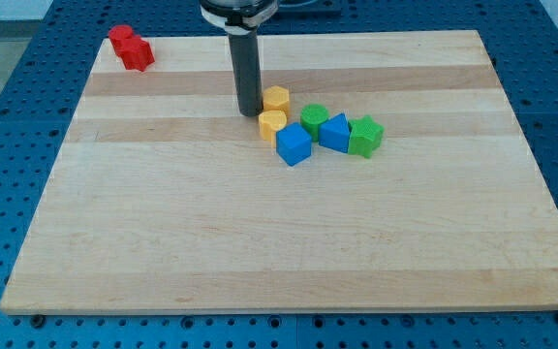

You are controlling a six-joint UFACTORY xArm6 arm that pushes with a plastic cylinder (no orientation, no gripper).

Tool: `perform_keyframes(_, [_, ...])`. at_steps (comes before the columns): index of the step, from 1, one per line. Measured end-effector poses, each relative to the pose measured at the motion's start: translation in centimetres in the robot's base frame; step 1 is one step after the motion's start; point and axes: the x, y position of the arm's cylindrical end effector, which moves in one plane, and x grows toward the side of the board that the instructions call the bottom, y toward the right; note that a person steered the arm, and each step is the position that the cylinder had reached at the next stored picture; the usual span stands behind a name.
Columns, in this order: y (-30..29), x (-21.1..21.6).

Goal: Move red circle towards green circle

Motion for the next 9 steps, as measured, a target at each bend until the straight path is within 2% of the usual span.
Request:
perform_keyframes(1, [-3.2,0.0])
perform_keyframes(2, [-12.6,-0.4])
perform_keyframes(3, [-22.4,-2.6])
perform_keyframes(4, [-25.1,-4.8])
perform_keyframes(5, [-25.1,-9.0])
perform_keyframes(6, [-24.9,-15.7])
perform_keyframes(7, [-24.4,-16.0])
perform_keyframes(8, [-20.6,-14.1])
perform_keyframes(9, [-14.4,-10.1])
